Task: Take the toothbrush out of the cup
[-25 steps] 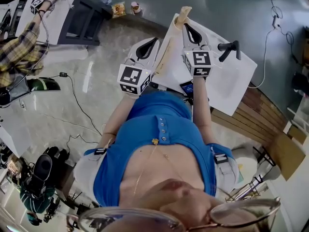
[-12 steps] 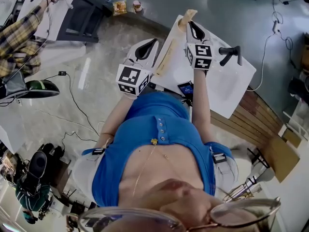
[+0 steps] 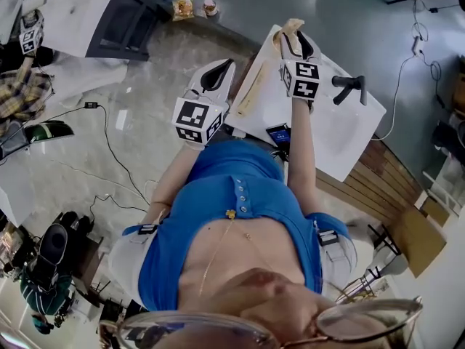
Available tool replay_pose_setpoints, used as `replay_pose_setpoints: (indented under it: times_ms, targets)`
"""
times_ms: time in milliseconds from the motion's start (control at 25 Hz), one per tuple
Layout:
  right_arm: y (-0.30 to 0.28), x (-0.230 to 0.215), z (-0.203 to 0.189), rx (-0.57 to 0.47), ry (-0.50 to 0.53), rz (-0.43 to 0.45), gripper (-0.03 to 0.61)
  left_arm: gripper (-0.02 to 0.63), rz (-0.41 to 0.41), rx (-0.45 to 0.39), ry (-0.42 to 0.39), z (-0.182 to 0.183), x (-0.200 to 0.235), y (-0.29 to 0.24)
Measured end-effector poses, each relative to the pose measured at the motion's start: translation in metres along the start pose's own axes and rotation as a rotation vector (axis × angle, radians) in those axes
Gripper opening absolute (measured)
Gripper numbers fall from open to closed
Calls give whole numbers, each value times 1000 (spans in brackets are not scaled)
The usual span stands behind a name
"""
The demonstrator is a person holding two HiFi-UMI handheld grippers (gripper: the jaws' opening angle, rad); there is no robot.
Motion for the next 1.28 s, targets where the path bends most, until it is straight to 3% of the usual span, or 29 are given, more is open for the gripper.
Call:
replay_pose_setpoints:
  times_ms: [280,360,520,1280]
  targets:
    - [-10,-2,-1,18,-13,0,152,2,22,-2,18,-1,11,8]
    - [-11,-4,0,19,-7,-10,106,2,24,-1,19,-2,13,10]
    - [-11,-5,-2,21,-4,-24,73,2,20,-1,21,-4,16,12]
    - [39,3,14,-113,-10,-72,40,2,-90,-6,-8,-2,12,16]
Point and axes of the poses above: the fingertips, and each gripper's own axes: y backward along the fingers, x to its left, z out of its top, the point moved 7 cm from there along y, backward along the fingers, and after that the axes turned 9 degrees about x, right-handed, at the moved point
